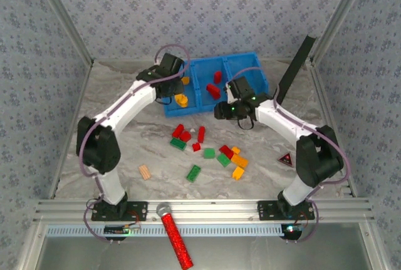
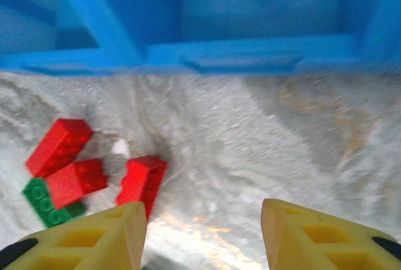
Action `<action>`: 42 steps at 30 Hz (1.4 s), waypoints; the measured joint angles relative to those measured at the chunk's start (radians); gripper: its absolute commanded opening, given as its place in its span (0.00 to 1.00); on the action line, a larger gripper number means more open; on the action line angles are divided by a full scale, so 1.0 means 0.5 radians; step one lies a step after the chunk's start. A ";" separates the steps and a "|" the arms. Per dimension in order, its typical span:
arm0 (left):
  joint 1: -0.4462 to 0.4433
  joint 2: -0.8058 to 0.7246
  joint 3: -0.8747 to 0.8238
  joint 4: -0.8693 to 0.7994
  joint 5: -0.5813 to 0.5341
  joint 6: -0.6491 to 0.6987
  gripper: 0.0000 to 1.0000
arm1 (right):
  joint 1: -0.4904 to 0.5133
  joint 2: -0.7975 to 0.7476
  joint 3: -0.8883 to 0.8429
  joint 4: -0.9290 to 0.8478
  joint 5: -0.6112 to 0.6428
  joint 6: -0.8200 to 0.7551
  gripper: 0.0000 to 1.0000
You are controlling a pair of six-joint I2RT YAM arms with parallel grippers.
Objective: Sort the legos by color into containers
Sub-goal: Place the lego in the container.
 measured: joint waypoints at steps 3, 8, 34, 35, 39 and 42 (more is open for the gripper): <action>0.030 0.188 0.128 0.006 0.009 0.039 0.27 | 0.096 0.025 -0.002 0.037 -0.031 0.114 0.57; 0.072 0.426 0.266 0.017 0.054 0.072 0.27 | 0.211 0.173 -0.002 0.066 -0.052 0.209 0.57; 0.219 1.228 1.218 -0.160 0.221 0.176 0.29 | 0.418 0.622 0.275 -0.054 0.040 0.116 0.59; 0.225 1.241 1.238 -0.166 0.224 0.177 0.28 | 0.418 0.629 0.282 -0.060 0.040 0.111 0.59; 0.240 1.271 1.264 -0.187 0.249 0.177 0.28 | 0.426 0.669 0.321 -0.083 0.042 0.102 0.59; 0.249 1.289 1.264 -0.190 0.266 0.182 0.29 | 0.433 0.694 0.346 -0.108 0.054 0.097 0.57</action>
